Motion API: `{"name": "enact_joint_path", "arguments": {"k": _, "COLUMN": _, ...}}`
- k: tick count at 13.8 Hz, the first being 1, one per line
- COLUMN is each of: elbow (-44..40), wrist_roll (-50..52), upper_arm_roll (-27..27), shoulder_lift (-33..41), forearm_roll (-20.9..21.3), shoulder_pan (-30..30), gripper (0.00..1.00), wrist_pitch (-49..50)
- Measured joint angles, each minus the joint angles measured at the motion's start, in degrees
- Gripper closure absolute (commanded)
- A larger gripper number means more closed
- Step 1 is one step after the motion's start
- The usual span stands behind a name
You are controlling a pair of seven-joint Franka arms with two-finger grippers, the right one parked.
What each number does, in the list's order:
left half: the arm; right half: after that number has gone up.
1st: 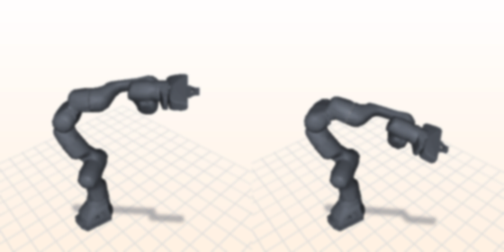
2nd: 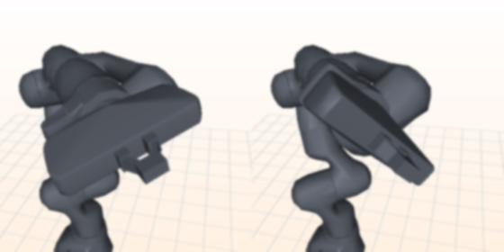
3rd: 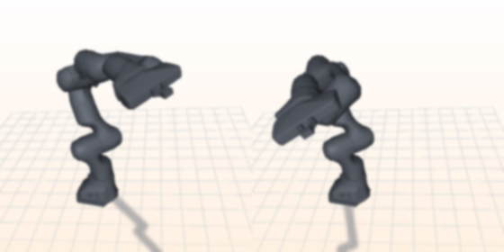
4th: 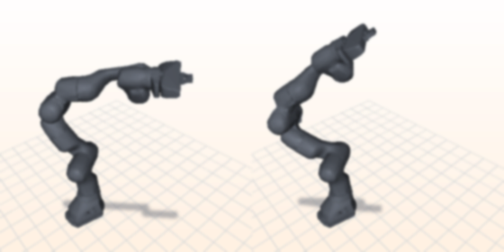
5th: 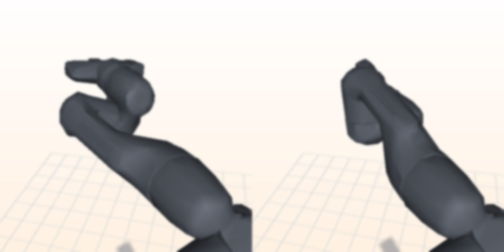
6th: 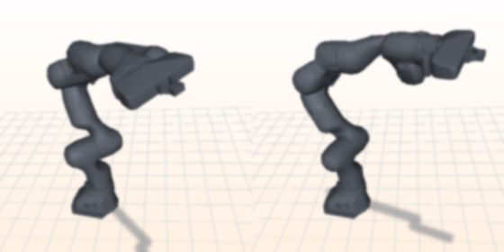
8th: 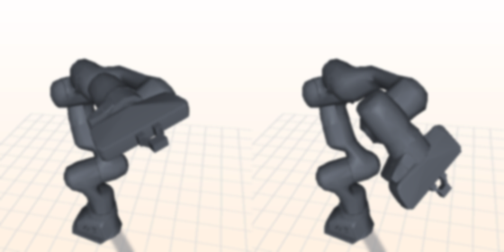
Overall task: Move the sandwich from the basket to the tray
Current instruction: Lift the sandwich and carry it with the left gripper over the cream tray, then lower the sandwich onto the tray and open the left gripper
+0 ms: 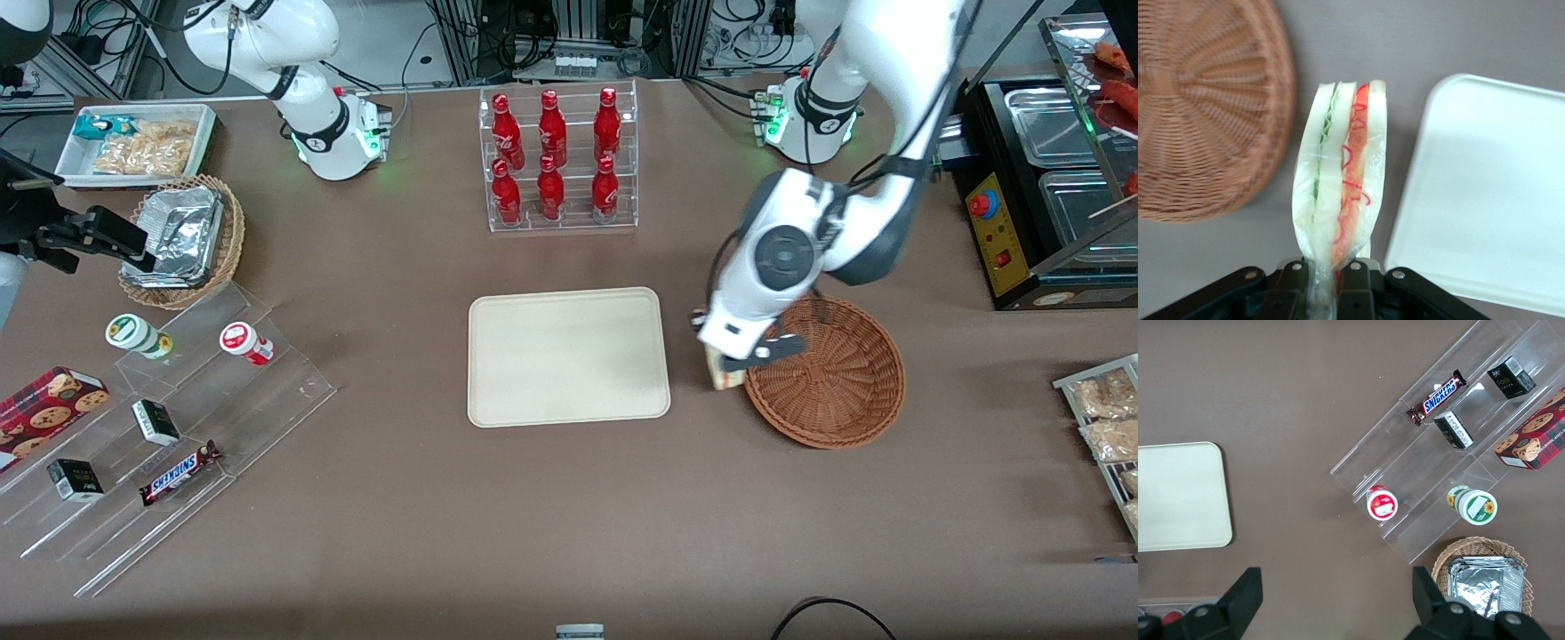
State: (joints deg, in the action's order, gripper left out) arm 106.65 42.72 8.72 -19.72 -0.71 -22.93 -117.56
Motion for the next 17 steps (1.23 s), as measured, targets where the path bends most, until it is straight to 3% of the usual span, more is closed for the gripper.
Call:
{"name": "enact_joint_path", "arguments": {"k": 3, "elbow": -6.6, "wrist_roll": 3.5, "upper_arm_roll": 0.0, "shoulder_lift": -5.1, "forearm_roll": 0.0, "shoulder_pan": -6.1, "gripper": 1.00, "wrist_pitch": 0.0}}
{"name": "enact_joint_path", "arguments": {"k": 10, "elbow": -20.1, "wrist_roll": 8.4, "upper_arm_roll": 0.0, "shoulder_lift": -16.8, "forearm_roll": -0.3, "shoulder_pan": -14.4, "gripper": 1.00, "wrist_pitch": 0.0}}
{"name": "enact_joint_path", "arguments": {"k": 17, "elbow": -31.3, "wrist_roll": 13.5, "upper_arm_roll": -0.1, "shoulder_lift": -26.6, "forearm_roll": -0.3, "shoulder_pan": -17.5, "gripper": 1.00, "wrist_pitch": 2.9}}
